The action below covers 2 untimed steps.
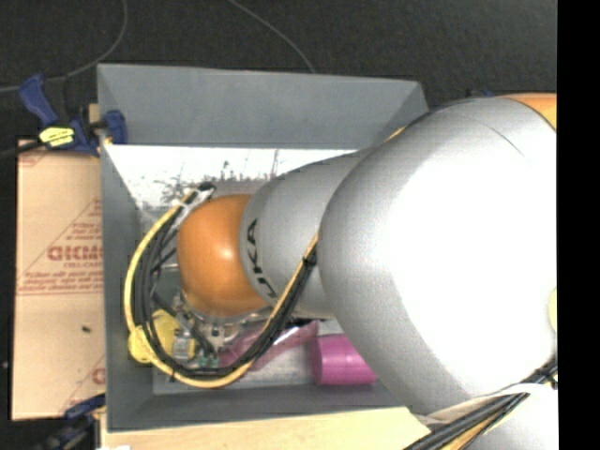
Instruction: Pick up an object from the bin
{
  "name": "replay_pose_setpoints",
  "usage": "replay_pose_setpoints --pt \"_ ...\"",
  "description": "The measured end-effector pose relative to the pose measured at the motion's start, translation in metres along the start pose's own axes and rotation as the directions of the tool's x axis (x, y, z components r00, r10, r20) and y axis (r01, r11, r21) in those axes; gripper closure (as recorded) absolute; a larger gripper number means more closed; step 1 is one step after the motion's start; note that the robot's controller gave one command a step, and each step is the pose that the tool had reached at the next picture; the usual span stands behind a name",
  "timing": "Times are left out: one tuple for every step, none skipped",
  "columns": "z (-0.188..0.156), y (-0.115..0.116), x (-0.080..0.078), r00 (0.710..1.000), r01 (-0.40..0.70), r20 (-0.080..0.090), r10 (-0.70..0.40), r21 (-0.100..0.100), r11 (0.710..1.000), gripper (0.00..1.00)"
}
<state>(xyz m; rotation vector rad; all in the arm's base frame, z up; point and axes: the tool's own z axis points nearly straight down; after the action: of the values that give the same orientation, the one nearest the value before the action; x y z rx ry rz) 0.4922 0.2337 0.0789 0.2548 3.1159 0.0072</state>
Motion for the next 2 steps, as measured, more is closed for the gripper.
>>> replay_pose_setpoints --pt "-0.019 -0.001 0.003 1.000 0.000 -0.012 0.000 0.006 1.000 1.00" --pt "-0.038 -0.001 0.003 1.000 0.001 -0.012 -0.001 0.005 1.000 1.00"
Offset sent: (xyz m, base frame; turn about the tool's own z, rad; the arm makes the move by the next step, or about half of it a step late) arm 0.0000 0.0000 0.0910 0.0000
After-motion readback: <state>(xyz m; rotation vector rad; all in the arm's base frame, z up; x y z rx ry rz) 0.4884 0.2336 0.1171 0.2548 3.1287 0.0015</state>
